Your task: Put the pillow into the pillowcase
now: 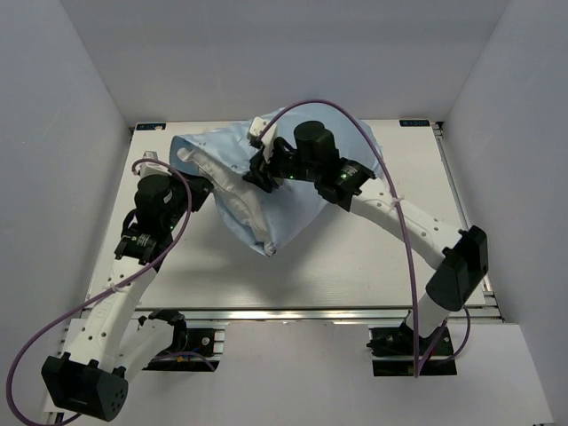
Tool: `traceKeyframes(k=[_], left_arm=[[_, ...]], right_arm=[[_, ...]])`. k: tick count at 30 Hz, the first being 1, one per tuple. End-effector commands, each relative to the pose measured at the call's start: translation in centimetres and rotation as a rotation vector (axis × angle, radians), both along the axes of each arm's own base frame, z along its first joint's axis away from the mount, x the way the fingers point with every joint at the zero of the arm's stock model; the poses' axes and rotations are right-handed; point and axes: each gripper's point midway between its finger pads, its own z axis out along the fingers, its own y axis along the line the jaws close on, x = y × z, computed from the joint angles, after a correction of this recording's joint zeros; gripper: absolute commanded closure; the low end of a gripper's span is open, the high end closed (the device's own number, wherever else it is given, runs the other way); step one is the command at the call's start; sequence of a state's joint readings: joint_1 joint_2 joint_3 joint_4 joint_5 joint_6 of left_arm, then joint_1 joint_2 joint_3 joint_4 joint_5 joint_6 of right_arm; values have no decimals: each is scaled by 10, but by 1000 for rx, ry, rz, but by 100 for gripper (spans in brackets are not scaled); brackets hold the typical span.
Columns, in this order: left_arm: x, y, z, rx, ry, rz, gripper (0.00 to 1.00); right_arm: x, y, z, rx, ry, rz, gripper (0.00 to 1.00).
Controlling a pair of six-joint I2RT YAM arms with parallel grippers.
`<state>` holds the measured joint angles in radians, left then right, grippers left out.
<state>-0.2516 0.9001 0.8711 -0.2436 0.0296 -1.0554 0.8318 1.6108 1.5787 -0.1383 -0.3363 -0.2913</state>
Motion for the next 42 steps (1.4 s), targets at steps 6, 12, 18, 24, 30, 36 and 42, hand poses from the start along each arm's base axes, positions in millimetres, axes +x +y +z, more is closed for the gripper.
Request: traceKeyframes(k=[6, 12, 18, 24, 30, 36, 42], left_arm=[[-5, 4, 15, -21, -64, -8, 100], [18, -8, 6, -33, -46, -49, 100], [45, -18, 7, -41, -49, -85, 100], [42, -8, 9, -39, -62, -76, 100], [23, 17, -7, -6, 3, -40, 100], [-26, 55, 2, 115, 160, 115, 12], [-69, 84, 11, 175, 244, 241, 2]], right_arm=[[-20, 15, 59, 99, -165, 23, 92], [-77, 30, 97, 166, -225, 155, 100], [-119, 54, 71, 128, -156, 242, 78], [-95, 44, 56, 100, -140, 157, 20], [-66, 24, 75, 127, -179, 82, 17], [-26, 5, 78, 135, -181, -15, 17], [-8, -4, 79, 133, -171, -41, 17]])
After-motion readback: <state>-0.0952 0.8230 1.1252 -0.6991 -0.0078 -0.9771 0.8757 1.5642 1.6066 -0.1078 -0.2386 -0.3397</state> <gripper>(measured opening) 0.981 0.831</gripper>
